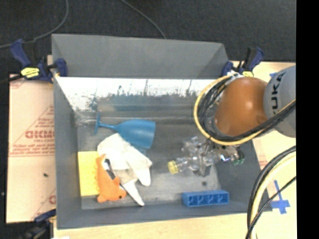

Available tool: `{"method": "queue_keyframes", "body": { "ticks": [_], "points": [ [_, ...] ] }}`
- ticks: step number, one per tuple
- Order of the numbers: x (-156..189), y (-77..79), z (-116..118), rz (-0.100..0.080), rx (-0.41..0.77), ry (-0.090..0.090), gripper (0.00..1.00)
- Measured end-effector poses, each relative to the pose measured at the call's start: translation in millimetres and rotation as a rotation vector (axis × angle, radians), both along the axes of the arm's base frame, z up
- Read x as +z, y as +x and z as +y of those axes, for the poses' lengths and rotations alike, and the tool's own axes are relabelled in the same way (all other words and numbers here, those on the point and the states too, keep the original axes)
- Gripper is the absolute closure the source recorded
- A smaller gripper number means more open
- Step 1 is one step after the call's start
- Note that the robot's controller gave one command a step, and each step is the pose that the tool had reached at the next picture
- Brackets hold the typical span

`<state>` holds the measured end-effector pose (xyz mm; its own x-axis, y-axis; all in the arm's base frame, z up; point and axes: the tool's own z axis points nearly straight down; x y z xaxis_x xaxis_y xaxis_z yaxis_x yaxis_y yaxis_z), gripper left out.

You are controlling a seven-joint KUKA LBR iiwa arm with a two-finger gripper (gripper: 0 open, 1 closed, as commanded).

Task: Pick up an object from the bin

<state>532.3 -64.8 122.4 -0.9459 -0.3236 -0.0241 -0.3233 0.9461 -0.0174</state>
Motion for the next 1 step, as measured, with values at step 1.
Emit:
{"method": "queue_keyframes", "body": {
  "ticks": [1],
  "points": [
    [21.4,-9.4,20.8,-0.003,0.000,0.003,1.00]
  ]
}}
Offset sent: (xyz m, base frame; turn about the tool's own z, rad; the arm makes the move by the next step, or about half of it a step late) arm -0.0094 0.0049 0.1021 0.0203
